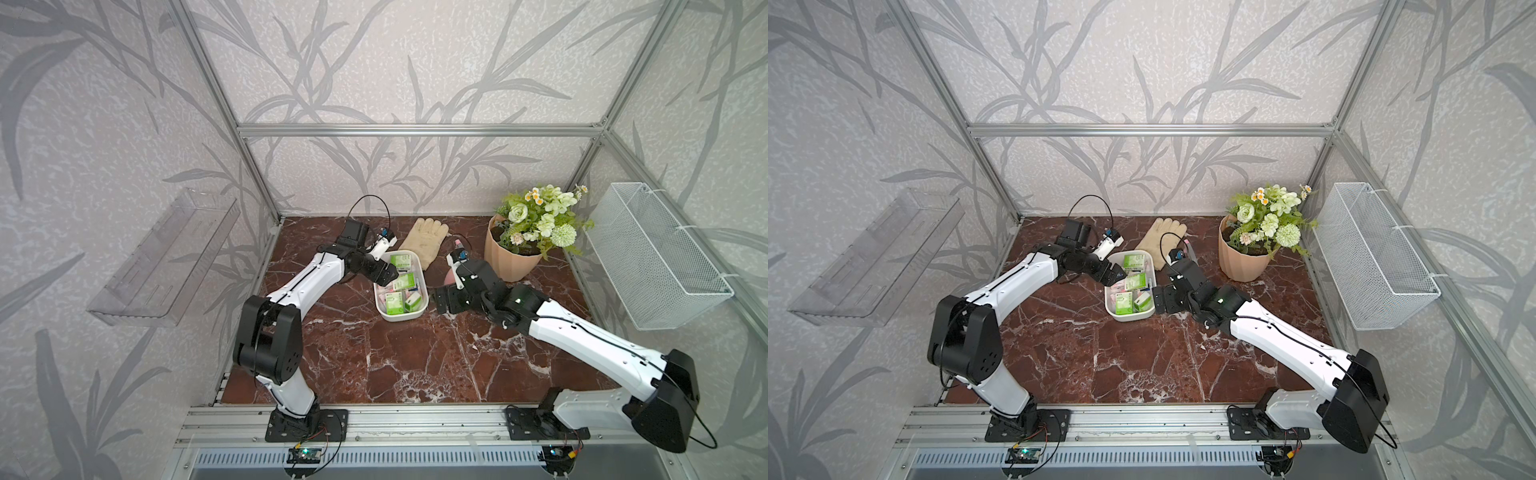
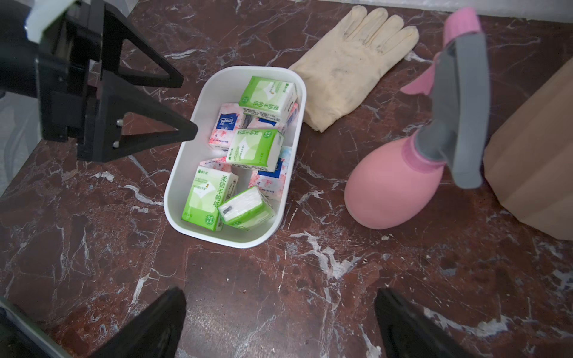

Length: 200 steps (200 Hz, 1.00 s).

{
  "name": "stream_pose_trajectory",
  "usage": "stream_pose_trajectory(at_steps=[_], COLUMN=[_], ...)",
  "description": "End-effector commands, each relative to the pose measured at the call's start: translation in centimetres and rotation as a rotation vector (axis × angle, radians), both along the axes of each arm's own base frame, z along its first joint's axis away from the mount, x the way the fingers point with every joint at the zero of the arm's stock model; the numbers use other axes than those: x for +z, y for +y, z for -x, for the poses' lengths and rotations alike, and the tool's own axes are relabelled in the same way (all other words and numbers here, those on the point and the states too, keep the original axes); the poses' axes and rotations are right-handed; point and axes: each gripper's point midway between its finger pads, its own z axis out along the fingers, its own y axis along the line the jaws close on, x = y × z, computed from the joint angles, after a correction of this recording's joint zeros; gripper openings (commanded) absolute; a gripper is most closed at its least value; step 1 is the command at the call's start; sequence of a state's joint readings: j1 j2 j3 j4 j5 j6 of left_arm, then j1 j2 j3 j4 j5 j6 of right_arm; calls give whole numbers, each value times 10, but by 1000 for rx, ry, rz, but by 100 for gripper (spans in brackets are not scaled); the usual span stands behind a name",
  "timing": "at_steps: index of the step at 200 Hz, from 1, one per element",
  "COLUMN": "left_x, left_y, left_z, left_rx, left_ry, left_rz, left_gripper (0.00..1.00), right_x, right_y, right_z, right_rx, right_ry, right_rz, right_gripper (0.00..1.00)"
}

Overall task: Take the pocket tissues out of the storage box
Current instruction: Pick up the pocket tissues from the storage box.

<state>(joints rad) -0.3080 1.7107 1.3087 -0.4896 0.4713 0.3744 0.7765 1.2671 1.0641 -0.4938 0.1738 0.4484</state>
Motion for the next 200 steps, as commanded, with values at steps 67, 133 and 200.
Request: stream_pose_trajectory(at_steps=[67,133,200], left_x=[-34,-74,-88], left_y=[-41,-50,-61], left_z=[-6,-5,-12], left_rx=[-408,-482,-487], left_ry=[-127,-78,-59], left_rz=[-175,-293,-312], left_gripper=[84,80,76], right_x=[-1,-3,-5], right_y=[-44,-46,-43], right_z=[3,-1,-6], right_rx=[-107,-107,-104], right_ry=[20,27,30], right_rz=[-34,-32,-38], right_gripper=[99,99,99])
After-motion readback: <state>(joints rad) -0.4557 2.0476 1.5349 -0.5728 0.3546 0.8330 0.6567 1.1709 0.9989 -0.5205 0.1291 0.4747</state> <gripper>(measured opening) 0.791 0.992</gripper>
